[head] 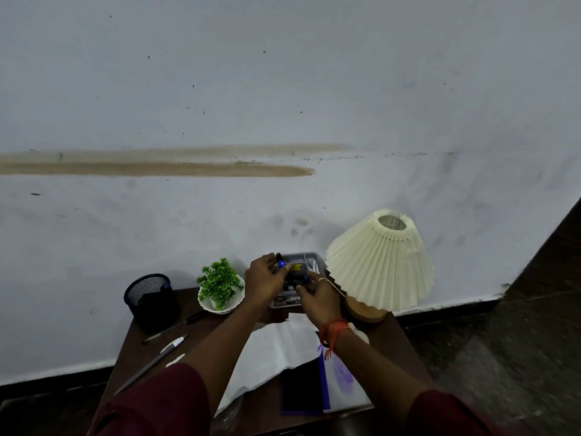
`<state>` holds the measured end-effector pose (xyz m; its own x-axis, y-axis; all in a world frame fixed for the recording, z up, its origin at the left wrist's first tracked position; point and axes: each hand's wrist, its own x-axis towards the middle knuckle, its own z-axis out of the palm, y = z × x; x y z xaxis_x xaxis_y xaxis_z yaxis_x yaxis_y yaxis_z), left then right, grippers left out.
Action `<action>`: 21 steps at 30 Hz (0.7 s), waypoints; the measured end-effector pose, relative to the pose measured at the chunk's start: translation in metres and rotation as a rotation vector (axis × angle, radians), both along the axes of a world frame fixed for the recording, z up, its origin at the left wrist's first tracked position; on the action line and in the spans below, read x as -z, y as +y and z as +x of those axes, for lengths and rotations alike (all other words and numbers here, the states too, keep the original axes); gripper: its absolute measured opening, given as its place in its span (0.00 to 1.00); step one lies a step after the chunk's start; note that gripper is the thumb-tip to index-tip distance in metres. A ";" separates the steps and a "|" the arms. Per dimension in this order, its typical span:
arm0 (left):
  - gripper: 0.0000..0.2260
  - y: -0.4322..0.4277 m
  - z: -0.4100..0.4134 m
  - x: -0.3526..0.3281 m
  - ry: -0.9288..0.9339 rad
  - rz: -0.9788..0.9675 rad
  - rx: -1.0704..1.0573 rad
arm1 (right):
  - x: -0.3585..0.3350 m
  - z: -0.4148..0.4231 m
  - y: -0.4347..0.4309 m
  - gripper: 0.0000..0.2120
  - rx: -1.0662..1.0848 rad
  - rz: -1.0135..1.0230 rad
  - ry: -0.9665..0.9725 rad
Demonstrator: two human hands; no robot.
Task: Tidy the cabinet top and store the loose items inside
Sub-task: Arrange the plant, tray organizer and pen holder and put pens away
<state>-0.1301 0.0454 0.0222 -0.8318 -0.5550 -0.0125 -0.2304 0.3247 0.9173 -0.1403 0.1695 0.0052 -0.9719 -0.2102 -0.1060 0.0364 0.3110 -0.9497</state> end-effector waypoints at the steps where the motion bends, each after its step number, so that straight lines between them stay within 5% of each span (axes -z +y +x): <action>1: 0.26 0.000 -0.001 0.000 0.008 -0.007 -0.015 | 0.001 0.000 0.000 0.22 -0.003 -0.002 -0.001; 11: 0.09 0.008 0.000 -0.003 0.061 -0.143 -0.165 | -0.001 0.003 -0.002 0.19 -0.001 0.012 0.060; 21: 0.09 0.004 0.019 -0.017 0.139 -0.165 -0.159 | -0.015 0.012 -0.002 0.13 0.111 0.104 0.175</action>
<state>-0.1111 0.0492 0.0394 -0.7210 -0.6642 0.1973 -0.1657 0.4418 0.8817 -0.1287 0.1671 0.0200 -0.9940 -0.0972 0.0503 -0.0861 0.4109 -0.9076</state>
